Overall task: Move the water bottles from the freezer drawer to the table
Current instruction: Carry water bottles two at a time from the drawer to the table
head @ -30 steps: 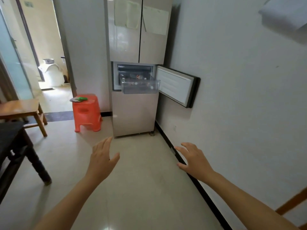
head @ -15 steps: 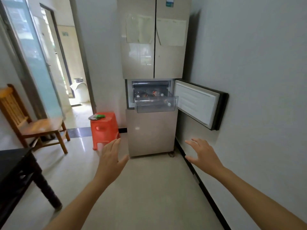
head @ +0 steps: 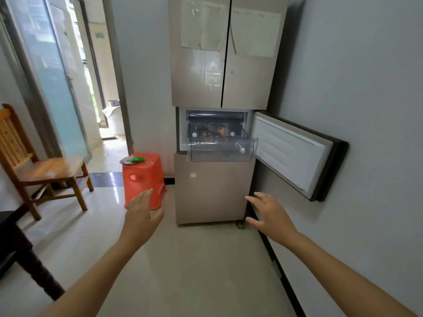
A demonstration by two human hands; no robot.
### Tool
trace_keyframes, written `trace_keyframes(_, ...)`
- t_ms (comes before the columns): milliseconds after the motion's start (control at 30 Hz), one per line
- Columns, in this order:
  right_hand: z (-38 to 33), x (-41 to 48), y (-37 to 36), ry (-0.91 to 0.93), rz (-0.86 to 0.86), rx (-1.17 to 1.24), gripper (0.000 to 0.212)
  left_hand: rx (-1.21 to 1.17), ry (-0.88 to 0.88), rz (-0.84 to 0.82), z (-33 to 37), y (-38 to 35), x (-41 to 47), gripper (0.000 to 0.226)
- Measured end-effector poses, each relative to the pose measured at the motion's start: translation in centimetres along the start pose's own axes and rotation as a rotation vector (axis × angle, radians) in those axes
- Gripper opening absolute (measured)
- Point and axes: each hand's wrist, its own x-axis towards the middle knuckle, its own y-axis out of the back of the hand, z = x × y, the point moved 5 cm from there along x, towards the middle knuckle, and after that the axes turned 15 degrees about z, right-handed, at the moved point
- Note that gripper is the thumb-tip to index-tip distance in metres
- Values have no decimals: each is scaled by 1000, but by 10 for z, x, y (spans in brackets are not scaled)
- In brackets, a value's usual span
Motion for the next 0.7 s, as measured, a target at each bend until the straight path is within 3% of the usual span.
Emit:
trace_keyframes(167, 23, 85, -10, 8, 15, -35, 59, -102, 14, 34, 0, -59, 78, 57)
trace_keyframes(333, 54, 167, -16, -100, 123, 14, 57, -129, -33, 9, 6, -121, 153, 52)
trace_keyframes(700, 154, 219, -121, -330, -86, 36, 57, -32, -43, -186, -1, -251, 203, 60)
